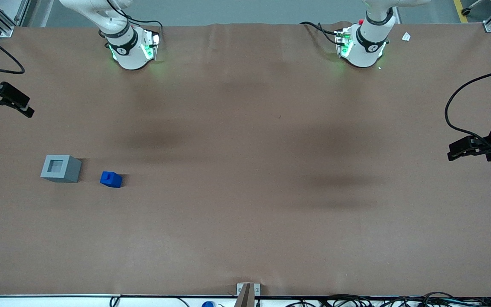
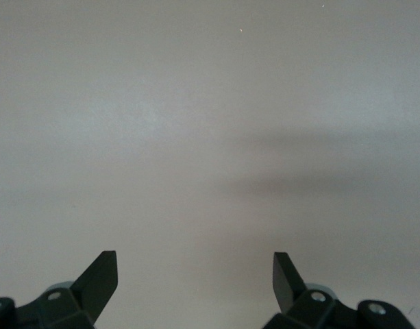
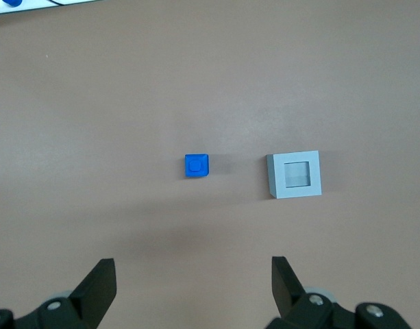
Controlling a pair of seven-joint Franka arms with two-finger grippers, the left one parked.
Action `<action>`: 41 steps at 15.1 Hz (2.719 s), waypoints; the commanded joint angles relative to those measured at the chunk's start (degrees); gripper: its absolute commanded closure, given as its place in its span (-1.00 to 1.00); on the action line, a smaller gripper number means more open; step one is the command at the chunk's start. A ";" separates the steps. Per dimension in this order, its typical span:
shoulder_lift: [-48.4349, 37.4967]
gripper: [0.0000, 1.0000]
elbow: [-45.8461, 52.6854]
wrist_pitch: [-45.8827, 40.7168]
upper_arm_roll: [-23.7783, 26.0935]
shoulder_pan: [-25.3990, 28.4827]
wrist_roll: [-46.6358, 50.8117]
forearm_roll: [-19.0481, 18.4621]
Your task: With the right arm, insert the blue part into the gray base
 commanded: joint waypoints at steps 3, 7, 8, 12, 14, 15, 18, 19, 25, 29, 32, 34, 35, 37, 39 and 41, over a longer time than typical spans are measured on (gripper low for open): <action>0.53 -1.00 1.28 -0.90 0.73 -0.77 0.04 -1.50; 0.53 -1.00 1.11 -1.95 0.91 -0.34 0.56 -1.42; 0.62 -1.00 1.20 -2.74 1.00 -0.16 0.66 -1.42; 2.64 -1.00 0.59 -2.49 0.91 -0.33 0.74 -1.07; 3.51 -1.00 0.50 -1.70 1.00 -0.51 0.83 -0.71; 4.21 -1.00 0.23 -1.17 0.91 -0.51 0.83 -0.63; 6.06 -1.00 -1.26 1.20 0.91 -0.24 0.92 -0.45; 6.59 -1.00 -2.13 2.77 1.00 -0.24 0.92 -0.45; 10.28 -1.00 -8.38 12.09 0.91 -0.07 0.92 1.83; 13.53 -1.00 -11.45 19.38 1.00 0.11 0.92 1.92; 15.90 -1.00 -12.95 23.26 1.00 0.81 1.45 1.92; 18.10 -1.00 -13.21 25.80 1.00 1.16 1.53 1.92; 18.89 -1.00 -14.52 28.34 1.00 1.16 1.71 1.92; 20.12 -1.00 -17.24 34.14 1.00 1.60 1.80 2.01; 22.14 -1.00 -18.92 38.46 1.00 1.69 1.80 2.01; 24.16 -1.00 -19.37 40.92 1.00 2.48 1.80 2.18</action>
